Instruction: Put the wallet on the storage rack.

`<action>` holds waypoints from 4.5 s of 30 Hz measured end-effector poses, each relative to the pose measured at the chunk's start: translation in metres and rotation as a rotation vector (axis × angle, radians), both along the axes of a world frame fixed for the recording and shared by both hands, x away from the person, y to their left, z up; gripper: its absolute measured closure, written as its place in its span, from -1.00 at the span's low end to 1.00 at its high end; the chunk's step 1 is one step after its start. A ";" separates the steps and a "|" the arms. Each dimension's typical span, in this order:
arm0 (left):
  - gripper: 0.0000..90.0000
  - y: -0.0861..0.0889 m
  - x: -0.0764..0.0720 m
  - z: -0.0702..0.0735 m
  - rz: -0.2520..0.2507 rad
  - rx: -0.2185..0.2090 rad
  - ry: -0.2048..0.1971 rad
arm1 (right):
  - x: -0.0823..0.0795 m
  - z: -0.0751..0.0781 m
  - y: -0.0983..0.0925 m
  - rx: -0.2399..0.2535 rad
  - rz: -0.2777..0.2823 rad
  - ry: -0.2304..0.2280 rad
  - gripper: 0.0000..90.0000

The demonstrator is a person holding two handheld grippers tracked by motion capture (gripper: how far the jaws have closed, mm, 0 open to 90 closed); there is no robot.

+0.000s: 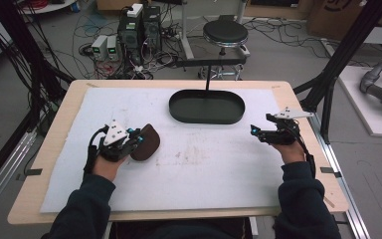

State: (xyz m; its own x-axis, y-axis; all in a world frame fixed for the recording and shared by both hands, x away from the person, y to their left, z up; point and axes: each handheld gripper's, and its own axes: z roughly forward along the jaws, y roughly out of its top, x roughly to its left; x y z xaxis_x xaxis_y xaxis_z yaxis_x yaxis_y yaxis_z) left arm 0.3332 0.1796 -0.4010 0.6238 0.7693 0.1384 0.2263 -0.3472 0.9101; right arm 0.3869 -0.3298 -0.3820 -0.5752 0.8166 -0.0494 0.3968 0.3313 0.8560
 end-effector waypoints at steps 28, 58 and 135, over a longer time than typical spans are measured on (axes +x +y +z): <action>0.00 0.010 0.006 -0.020 -0.146 -0.321 0.108 | -0.001 0.000 0.001 0.008 0.020 -0.001 -0.54; 0.33 0.000 0.002 -0.015 -0.254 -0.309 0.115 | 0.038 0.000 0.223 0.068 0.439 0.047 -0.51; 0.43 -0.091 0.157 0.040 -0.178 -0.269 0.241 | -0.003 0.001 -0.003 -0.002 0.039 -0.033 -0.52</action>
State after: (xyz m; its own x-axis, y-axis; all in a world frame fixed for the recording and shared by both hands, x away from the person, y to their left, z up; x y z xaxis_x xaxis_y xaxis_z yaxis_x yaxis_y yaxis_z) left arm 0.4899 0.0883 -0.3609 0.7404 0.6353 -0.2195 0.4018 -0.1566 0.9022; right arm 0.3836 -0.3325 -0.3809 -0.6045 0.7935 -0.0701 0.3554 0.3474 0.8678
